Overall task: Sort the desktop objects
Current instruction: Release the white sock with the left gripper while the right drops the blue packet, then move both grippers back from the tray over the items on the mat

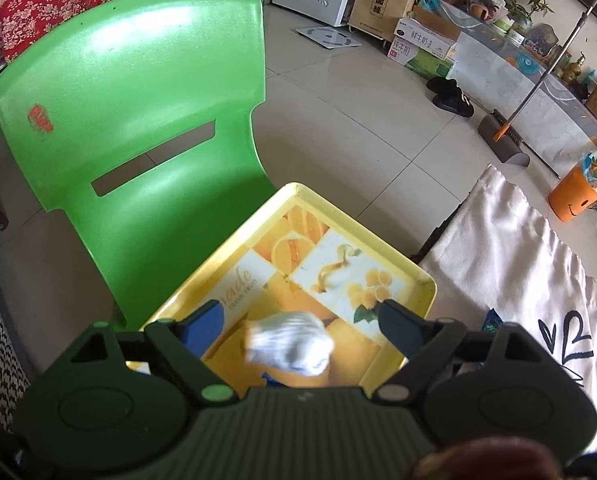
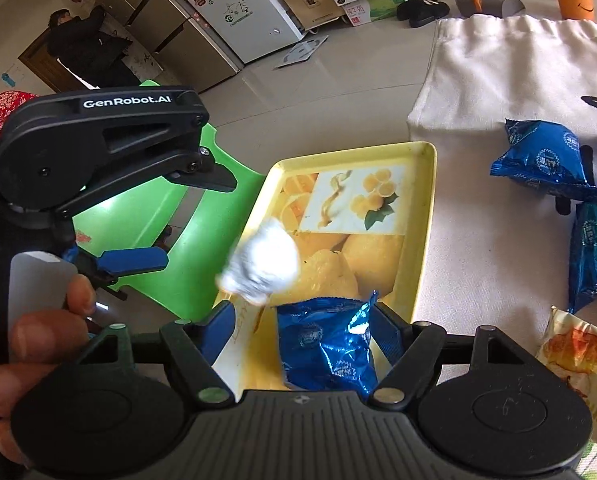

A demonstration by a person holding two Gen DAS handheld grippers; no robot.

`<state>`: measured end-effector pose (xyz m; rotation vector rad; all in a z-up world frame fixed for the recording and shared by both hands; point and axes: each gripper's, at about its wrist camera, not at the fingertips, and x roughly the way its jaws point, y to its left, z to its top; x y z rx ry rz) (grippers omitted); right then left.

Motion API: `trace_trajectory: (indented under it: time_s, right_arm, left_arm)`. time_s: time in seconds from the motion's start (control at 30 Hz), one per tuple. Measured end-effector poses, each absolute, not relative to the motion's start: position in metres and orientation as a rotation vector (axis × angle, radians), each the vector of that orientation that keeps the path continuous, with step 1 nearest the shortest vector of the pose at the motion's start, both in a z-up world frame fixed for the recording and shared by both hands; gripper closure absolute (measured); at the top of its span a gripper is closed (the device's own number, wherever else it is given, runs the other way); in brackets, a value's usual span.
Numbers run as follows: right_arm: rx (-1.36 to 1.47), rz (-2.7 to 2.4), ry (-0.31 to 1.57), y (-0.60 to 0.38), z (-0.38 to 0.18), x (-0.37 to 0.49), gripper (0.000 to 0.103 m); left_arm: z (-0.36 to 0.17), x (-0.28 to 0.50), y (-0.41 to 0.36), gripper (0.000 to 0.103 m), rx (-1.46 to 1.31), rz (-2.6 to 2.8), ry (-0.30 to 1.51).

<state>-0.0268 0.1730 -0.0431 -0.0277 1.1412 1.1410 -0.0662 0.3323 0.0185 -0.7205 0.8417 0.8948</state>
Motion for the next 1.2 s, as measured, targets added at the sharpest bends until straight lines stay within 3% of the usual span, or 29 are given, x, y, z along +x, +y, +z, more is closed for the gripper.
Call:
trace_trajectory:
  time_s: [0.2, 0.7, 1.2]
  right_arm:
    - [-0.125, 1.139, 1.052, 0.162, -0.025, -0.025, 0.025]
    - [-0.201, 0.951, 1.076, 0.114, -0.018, 0.010, 0.023]
    - [-0.093, 0.685, 1.105, 0.046, -0.014, 0.061, 0.023]
  left_arm:
    - [0.026, -0.061, 0.318, 0.001, -0.697, 0.843, 0.818]
    - [0.020, -0.041, 0.277, 0.001, -0.655, 0.722, 0.846]
    - [0.007, -0.019, 0.234, 0.001, -0.565, 0.622, 0.919]
